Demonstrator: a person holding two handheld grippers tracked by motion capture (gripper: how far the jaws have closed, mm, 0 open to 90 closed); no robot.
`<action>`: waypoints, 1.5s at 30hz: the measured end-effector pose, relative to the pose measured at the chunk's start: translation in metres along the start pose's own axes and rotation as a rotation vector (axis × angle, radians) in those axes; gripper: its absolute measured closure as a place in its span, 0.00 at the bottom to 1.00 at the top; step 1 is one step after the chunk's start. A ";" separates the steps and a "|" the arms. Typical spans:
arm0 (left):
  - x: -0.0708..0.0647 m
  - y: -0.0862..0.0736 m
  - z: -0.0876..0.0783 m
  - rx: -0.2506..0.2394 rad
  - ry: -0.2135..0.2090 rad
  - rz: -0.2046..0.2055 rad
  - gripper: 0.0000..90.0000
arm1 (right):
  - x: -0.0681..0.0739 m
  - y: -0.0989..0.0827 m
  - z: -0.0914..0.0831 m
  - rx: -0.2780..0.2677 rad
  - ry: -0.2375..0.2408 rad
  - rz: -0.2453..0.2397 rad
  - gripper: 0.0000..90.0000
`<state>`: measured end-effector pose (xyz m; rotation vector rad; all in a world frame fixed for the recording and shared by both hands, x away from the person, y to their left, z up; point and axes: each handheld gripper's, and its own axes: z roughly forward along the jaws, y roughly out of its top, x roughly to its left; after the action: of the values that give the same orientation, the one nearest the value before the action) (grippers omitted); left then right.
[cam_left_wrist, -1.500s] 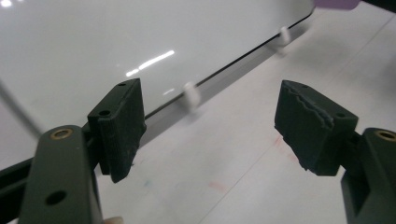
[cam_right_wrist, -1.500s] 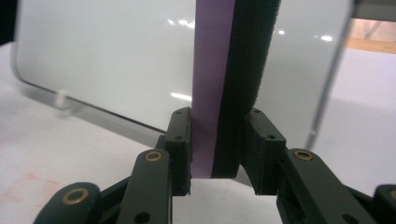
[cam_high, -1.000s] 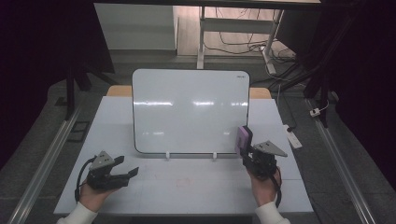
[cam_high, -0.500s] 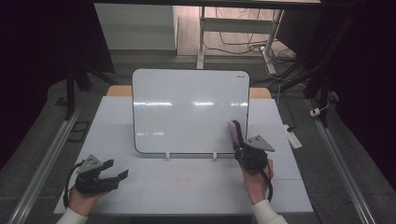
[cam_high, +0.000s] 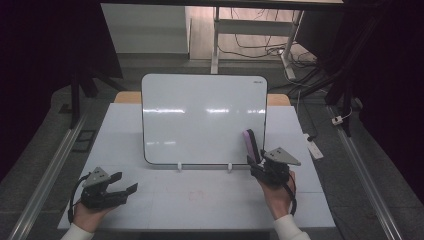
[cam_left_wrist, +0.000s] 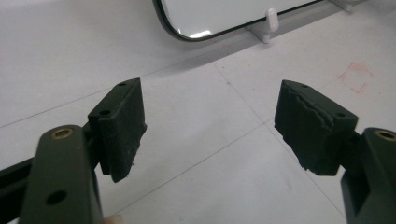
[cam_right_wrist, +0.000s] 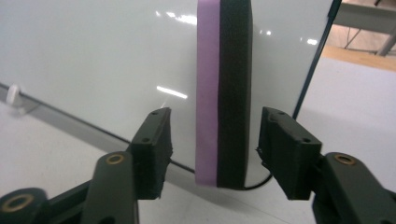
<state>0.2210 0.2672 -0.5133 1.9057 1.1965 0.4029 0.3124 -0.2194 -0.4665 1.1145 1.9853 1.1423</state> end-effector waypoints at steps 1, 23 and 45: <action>0.000 0.000 0.000 -0.001 -0.002 0.004 0.29 | -0.001 -0.001 -0.002 -0.003 0.006 -0.013 0.47; -0.003 0.001 0.013 0.012 -0.053 0.068 0.26 | -0.054 -0.059 -0.036 -0.013 0.223 -0.095 0.37; -0.002 0.001 0.016 0.009 -0.066 0.060 0.23 | -0.056 -0.069 -0.024 0.018 0.241 -0.134 0.35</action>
<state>0.2311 0.2579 -0.5219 1.9512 1.1016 0.3646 0.2941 -0.2970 -0.5120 0.8711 2.2205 1.2375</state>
